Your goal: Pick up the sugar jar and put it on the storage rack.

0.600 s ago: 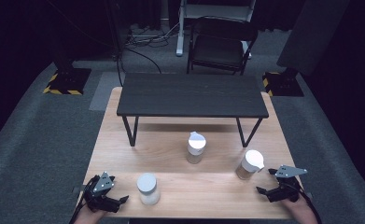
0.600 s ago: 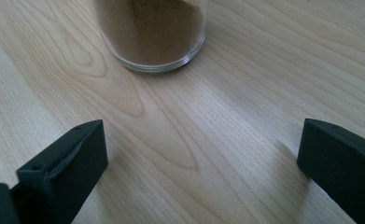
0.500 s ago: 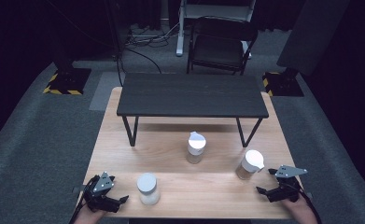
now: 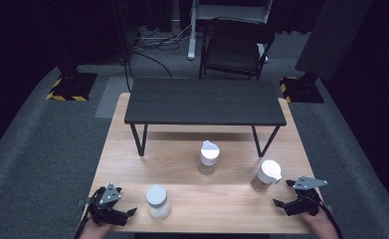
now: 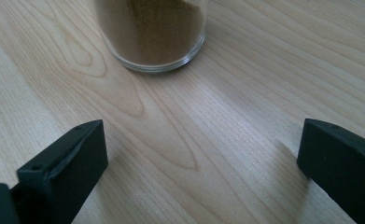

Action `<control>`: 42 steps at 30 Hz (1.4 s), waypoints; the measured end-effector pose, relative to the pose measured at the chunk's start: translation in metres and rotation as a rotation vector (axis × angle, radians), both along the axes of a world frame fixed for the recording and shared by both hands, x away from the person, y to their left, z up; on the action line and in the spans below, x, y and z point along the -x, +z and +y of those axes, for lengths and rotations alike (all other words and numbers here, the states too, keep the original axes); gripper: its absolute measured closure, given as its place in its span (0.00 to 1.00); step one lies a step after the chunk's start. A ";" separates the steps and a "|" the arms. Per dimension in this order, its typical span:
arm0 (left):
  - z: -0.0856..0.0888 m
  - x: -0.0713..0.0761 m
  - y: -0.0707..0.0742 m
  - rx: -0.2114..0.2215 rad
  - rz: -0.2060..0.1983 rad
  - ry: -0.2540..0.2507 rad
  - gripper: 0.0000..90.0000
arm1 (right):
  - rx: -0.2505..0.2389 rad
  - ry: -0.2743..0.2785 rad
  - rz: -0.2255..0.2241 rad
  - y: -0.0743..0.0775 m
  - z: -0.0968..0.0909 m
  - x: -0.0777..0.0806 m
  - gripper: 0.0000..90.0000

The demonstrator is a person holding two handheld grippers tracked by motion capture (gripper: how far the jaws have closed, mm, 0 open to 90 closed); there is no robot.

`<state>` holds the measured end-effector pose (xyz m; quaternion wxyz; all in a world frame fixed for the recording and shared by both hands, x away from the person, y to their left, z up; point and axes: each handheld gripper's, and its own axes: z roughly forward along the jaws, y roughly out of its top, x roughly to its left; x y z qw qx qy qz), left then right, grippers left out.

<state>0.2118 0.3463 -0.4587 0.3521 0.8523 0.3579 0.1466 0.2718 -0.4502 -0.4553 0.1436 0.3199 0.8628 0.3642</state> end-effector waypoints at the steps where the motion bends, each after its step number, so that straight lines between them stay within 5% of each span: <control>1: 0.000 0.000 0.000 0.000 0.000 0.000 0.07 | 0.000 0.000 0.000 0.000 0.000 0.000 0.02; 23: 0.003 0.001 0.000 0.008 -0.002 0.009 0.08 | 0.002 -0.003 -0.001 0.000 0.000 0.001 0.01; 25: 0.009 0.002 0.001 0.041 0.009 0.051 0.11 | 0.002 -0.003 -0.001 0.000 0.000 0.001 0.01; 28: 0.019 0.009 0.000 0.108 -0.028 0.070 0.08 | 0.002 -0.004 -0.001 0.000 0.000 0.001 0.01; 37: 0.016 0.027 0.007 0.152 -0.113 0.023 0.09 | 0.002 -0.004 -0.001 0.000 0.000 0.001 0.01; 42: 0.019 0.045 0.013 0.255 -0.182 0.012 0.08 | 0.002 -0.004 -0.001 0.000 0.000 0.001 0.01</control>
